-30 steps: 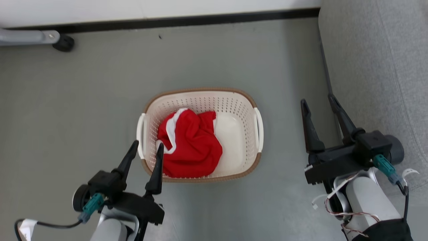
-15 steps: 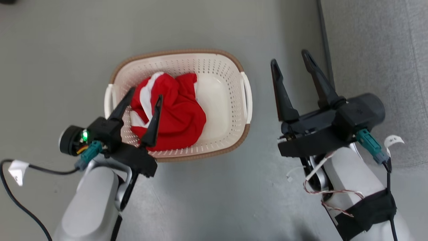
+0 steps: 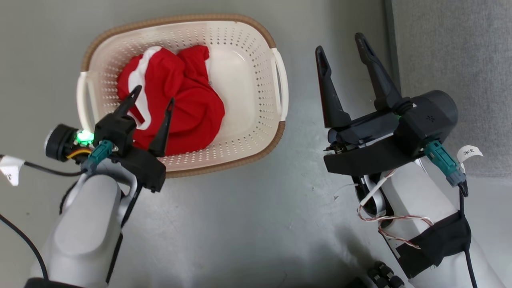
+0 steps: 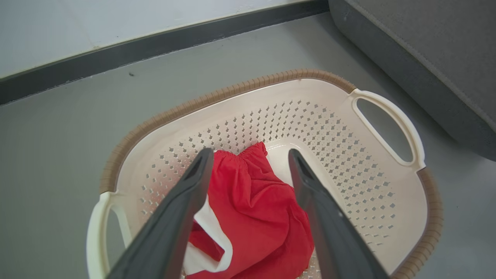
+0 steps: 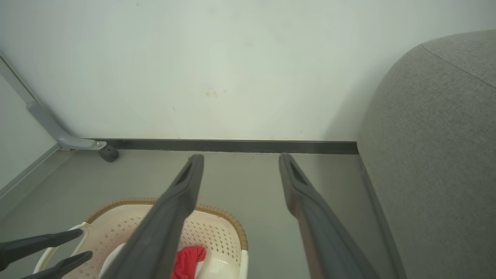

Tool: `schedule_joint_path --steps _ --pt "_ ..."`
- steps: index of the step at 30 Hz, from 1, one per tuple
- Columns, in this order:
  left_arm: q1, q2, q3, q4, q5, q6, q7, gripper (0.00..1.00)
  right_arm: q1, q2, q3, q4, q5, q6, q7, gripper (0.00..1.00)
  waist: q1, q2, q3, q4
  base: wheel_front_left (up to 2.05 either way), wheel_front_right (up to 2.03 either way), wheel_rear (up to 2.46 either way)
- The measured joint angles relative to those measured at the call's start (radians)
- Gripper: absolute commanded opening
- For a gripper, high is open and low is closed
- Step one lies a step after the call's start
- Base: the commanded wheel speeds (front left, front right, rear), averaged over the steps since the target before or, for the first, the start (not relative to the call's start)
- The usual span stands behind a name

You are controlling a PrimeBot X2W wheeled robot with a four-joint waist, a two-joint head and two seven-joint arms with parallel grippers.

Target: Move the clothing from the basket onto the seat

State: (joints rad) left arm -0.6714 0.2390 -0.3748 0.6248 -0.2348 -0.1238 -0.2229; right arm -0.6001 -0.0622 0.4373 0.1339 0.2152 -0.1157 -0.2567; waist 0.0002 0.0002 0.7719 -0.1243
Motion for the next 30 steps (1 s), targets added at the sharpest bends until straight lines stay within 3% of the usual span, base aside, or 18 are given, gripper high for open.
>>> schedule_joint_path --steps 18,30 --pt "-0.267 0.064 -0.086 0.197 0.174 0.014 0.181 1.0 -0.005 0.001 0.048 -0.015 0.074 -0.009 0.0 1.0 -0.0001 -0.0001 0.107 -0.075 0.0 0.0 0.0" --pt "-0.343 0.056 -0.113 0.316 0.202 0.027 0.311 1.0 -0.005 0.001 0.046 -0.02 0.109 -0.009 0.0 1.0 -0.0002 -0.0002 0.132 -0.087 0.0 0.0 0.0"
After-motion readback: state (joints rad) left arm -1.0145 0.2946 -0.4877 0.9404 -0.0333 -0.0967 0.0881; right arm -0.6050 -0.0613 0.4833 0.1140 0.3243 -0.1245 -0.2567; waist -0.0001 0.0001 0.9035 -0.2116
